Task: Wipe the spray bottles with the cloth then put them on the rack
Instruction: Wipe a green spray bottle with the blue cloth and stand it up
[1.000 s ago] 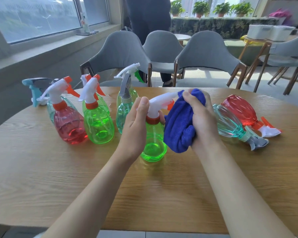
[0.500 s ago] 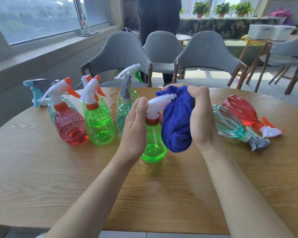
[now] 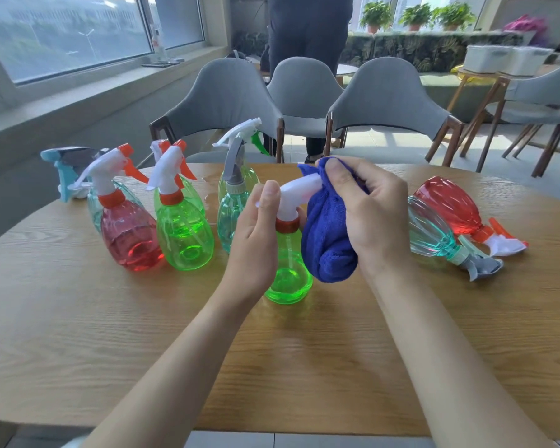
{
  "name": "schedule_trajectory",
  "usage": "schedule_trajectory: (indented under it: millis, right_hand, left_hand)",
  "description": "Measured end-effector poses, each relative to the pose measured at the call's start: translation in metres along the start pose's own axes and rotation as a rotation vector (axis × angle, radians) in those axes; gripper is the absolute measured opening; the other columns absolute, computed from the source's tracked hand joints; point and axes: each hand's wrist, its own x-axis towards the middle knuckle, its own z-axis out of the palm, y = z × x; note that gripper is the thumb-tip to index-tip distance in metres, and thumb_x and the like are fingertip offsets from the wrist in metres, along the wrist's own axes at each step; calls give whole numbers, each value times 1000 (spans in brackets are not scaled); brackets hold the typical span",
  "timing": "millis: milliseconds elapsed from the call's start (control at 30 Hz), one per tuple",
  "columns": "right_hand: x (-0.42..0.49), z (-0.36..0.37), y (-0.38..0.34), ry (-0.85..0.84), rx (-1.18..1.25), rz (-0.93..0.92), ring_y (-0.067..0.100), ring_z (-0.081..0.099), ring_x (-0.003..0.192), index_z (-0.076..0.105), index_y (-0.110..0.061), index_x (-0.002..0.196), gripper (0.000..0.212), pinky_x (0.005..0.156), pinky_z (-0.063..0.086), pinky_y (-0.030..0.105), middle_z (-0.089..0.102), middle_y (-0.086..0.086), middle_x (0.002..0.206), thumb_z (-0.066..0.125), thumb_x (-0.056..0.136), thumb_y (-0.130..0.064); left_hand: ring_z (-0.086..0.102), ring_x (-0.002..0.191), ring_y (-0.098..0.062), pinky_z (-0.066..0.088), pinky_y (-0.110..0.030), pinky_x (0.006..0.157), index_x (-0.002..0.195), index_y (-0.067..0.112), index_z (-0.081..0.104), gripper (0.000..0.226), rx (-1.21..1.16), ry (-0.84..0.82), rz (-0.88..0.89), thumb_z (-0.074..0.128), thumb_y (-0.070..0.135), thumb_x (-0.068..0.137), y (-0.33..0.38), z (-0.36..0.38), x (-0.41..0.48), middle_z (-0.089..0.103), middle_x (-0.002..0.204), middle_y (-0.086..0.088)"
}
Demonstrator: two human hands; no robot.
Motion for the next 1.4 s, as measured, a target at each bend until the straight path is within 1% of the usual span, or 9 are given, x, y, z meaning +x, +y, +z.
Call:
schedule_trajectory:
  millis: [167, 333, 600, 767, 867, 933, 1067, 1300, 1400]
  right_hand:
    - [-9, 6, -2, 108, -98, -94, 3, 68, 83, 71, -29, 91, 11, 77, 48, 14, 73, -12, 85, 72, 101, -25]
    - [-16, 5, 2, 135, -168, -247, 7, 68, 87, 68, -22, 95, 8, 80, 49, 18, 71, -13, 89, 75, 99, -21]
    - [-6, 4, 13, 284, 37, 71, 6, 61, 73, 62, -21, 83, 23, 75, 50, 24, 66, -8, 79, 76, 99, -30]
    - [-9, 2, 14, 293, 11, 66, 7, 55, 71, 58, -21, 86, 23, 72, 45, 23, 61, -3, 78, 70, 104, -28]
    - [-10, 4, -4, 219, -55, -65, 7, 50, 68, 62, -19, 90, 25, 67, 40, 21, 57, -6, 73, 55, 111, -29]
    - [-14, 9, -12, 114, -115, -117, 12, 61, 79, 69, -15, 97, 27, 73, 46, 25, 68, -3, 83, 51, 112, -30]
    - [-19, 11, -8, -9, -284, -199, 9, 68, 105, 74, -23, 109, 11, 92, 50, 19, 75, -7, 106, 65, 101, -25]
    - [-12, 3, -1, 173, -115, -102, 5, 70, 96, 76, -28, 98, 7, 88, 50, 17, 75, -9, 99, 76, 98, -21]
    - [-11, 2, 9, 301, -183, -100, 11, 65, 101, 71, -25, 102, 8, 95, 51, 26, 64, 0, 108, 77, 96, -25]
  left_hand:
    - [63, 80, 6, 47, -12, 82, 108, -7, 59, 46, 28, 13, 17, 34, 31, 118, -2, -1, 0, 66, 83, 19]
    - [62, 75, 5, 46, -13, 79, 104, -11, 55, 48, 37, 17, 24, 34, 30, 118, 1, -1, -2, 65, 78, 17]
    - [62, 79, 6, 45, -10, 81, 102, 0, 59, 43, 64, 20, 22, 33, 30, 118, 3, 1, -1, 67, 81, 20]
    - [68, 86, -19, 51, -36, 94, 104, -6, 58, 53, 69, -33, 57, 31, 37, 118, 3, -1, 0, 73, 83, -4]
    - [65, 85, -5, 50, -23, 89, 107, -2, 60, 47, 61, 0, 33, 33, 35, 118, 1, 0, 0, 71, 85, 11]
    - [60, 85, -3, 48, -23, 86, 108, -1, 59, 47, 70, 12, 34, 34, 37, 118, 1, -1, 0, 65, 89, 9]
    - [49, 79, -4, 43, -19, 76, 98, 1, 54, 46, 74, 27, 57, 34, 38, 118, 1, -1, -1, 52, 88, 3]
    - [49, 73, 4, 40, -10, 73, 91, 14, 49, 34, 110, -32, 73, 34, 30, 118, 7, 8, -8, 54, 77, 22]
    - [63, 86, 1, 44, -11, 81, 109, 11, 55, 31, 119, -40, 80, 33, 31, 118, 4, 11, -12, 67, 95, 5]
